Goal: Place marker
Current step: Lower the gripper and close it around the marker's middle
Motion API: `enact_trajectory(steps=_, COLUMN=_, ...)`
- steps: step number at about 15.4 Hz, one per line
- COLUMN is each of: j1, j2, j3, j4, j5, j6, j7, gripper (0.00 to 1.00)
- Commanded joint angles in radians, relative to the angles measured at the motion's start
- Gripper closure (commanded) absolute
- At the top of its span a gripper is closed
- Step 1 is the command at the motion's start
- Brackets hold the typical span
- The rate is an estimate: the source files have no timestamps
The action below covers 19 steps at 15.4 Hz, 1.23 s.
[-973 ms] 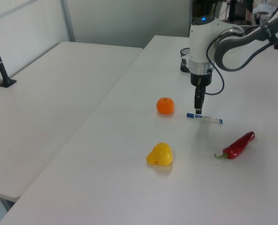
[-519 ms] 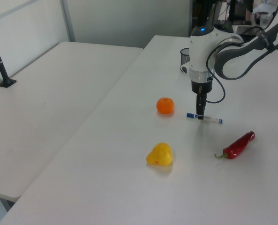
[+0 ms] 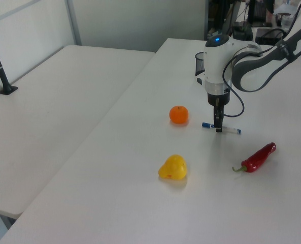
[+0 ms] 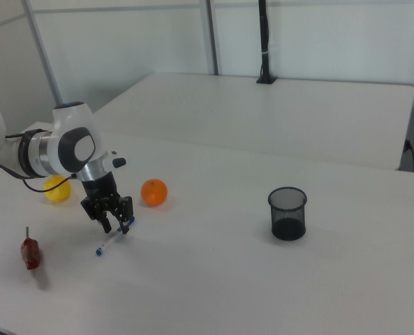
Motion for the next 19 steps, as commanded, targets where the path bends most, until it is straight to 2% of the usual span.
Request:
enact_trajectory(steps=1, j1=-0.005, j2=-0.007, j3=0.003, j4=-0.028, j5=-0.025, j6=0.052, j7=0.026, gripper=0.59)
enact_trajectory(steps=3, j1=-0.008, j2=-0.007, j3=0.003, j4=-0.031, j5=-0.025, j6=0.052, j7=0.026, gripper=0.74)
enact_trajectory(steps=9, j1=-0.008, j2=-0.007, j3=0.003, j4=-0.032, j5=-0.025, j6=0.055, j7=0.026, gripper=1.0)
enact_trajectory(steps=16, j1=-0.019, j2=-0.027, j3=0.003, j4=-0.025, j5=-0.006, j6=0.041, j7=0.029, gripper=1.0)
enact_trajectory(steps=19, j1=-0.033, j2=-0.063, j3=0.003, j4=-0.022, j5=-0.005, j6=0.028, j7=0.03, gripper=1.0)
